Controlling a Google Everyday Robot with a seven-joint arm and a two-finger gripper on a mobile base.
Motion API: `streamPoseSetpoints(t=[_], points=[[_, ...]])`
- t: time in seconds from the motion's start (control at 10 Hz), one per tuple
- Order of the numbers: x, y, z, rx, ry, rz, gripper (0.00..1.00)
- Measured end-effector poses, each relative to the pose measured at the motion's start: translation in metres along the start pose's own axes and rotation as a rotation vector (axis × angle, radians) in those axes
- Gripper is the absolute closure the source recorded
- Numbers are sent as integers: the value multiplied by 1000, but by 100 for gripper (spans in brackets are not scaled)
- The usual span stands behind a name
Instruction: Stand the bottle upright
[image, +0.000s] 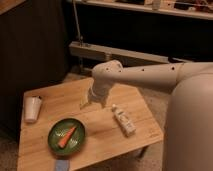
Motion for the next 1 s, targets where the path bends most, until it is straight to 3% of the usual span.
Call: streamPoseSetpoints(t=[0.3, 0.5, 0.7, 1.0], points=[[1, -1, 2, 17, 2, -2, 29], [1, -17, 9, 105, -12, -16, 29], [-7, -57, -3, 183, -31, -22, 29], [-7, -54, -2, 180, -28, -29, 29]])
